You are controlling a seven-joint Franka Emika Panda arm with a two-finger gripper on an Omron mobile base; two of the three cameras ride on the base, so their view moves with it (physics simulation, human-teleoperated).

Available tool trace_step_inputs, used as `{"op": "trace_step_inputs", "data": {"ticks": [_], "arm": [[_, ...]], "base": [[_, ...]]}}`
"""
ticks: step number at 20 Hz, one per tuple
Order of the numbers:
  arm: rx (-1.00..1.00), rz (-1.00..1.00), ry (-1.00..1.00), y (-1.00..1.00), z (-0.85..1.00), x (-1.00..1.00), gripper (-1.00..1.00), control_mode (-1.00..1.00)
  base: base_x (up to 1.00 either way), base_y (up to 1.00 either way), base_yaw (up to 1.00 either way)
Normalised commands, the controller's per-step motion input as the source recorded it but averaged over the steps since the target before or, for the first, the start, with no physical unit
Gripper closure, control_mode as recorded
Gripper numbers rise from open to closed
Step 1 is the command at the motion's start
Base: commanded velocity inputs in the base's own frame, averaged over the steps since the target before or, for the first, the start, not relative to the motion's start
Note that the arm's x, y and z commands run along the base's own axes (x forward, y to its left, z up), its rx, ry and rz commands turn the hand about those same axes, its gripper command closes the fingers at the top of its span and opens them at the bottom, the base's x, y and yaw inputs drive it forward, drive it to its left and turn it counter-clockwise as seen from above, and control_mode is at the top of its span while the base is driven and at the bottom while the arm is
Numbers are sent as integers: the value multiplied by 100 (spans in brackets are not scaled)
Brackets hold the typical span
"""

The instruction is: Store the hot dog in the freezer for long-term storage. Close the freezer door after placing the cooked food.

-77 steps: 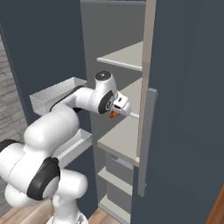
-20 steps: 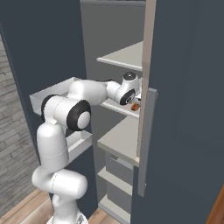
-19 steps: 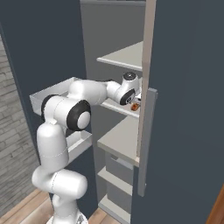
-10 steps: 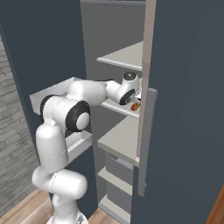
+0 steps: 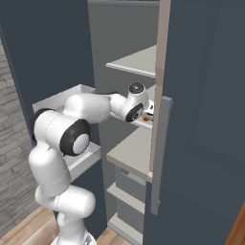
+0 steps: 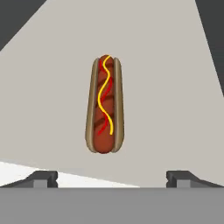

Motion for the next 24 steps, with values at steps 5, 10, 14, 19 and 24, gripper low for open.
{"op": "trace_step_inputs", "data": {"ticks": [5,10,14,19,24], "arm": [[0,0,-5,29,5,-74,-100,-100],[0,0,-7,25,26,-82,-100,-100],[0,0,-3,21,38,-83,-100,-100],[2,0,0,25,45,-78,-100,-100],[5,0,1,32,42,-78,-100,-100]], "base": [[0,0,0],[0,0,0],[0,0,0],[0,0,0],[0,0,0]]}}
